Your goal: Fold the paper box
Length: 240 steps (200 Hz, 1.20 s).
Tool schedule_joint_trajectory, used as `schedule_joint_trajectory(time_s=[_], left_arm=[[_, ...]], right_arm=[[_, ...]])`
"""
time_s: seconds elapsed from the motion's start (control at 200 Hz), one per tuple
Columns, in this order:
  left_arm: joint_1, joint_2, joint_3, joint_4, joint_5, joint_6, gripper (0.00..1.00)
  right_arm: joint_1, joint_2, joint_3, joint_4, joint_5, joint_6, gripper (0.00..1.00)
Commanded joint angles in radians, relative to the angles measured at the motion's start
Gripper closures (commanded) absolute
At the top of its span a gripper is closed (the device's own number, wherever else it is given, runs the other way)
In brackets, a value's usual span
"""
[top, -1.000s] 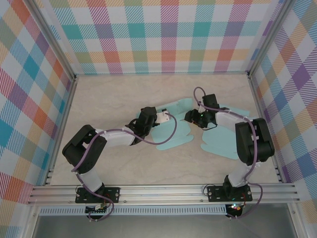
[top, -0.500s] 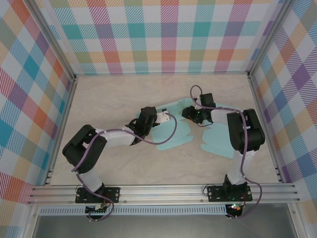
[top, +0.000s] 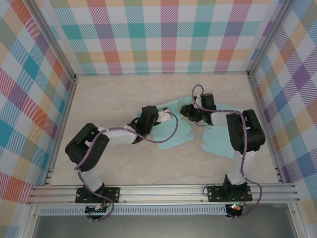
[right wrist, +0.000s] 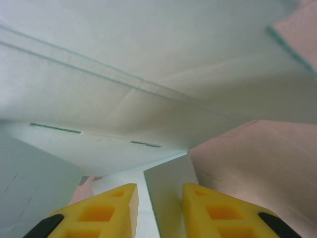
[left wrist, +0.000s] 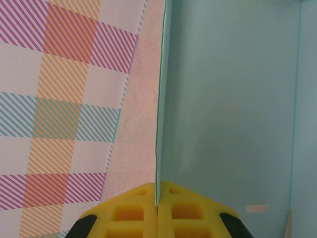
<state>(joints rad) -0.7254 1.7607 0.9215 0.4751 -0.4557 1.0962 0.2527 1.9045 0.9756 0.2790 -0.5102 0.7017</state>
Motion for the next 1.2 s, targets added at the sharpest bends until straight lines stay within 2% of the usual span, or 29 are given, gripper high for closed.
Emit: schedule_joint_trajectory(time_s=[0.0, 0.275, 0.405, 0.585, 0.92, 1.195], left_arm=[[-0.005, 0.021, 0.030, 0.021, -0.006, -0.014, 1.00], [-0.006, 0.023, 0.032, 0.022, -0.008, -0.015, 1.00], [-0.006, 0.016, 0.018, 0.043, -0.014, 0.008, 1.00], [-0.006, -0.002, -0.028, 0.117, -0.021, 0.069, 1.00], [-0.007, -0.009, -0.087, 0.195, -0.004, 0.143, 1.00], [-0.008, -0.018, -0.091, 0.210, 0.011, 0.161, 1.00]], right_arm=[[0.019, 0.012, -0.012, 0.123, -0.055, 0.063, 0.72], [0.055, 0.045, -0.013, 0.151, -0.048, 0.086, 0.66], [0.054, 0.013, -0.026, 0.076, -0.005, 0.047, 0.66], [0.045, -0.054, -0.045, -0.034, 0.044, -0.014, 0.59], [0.020, -0.304, -0.132, -0.202, 0.087, -0.111, 0.46], [-0.048, -0.526, -0.139, -0.377, 0.208, -0.219, 0.39]])
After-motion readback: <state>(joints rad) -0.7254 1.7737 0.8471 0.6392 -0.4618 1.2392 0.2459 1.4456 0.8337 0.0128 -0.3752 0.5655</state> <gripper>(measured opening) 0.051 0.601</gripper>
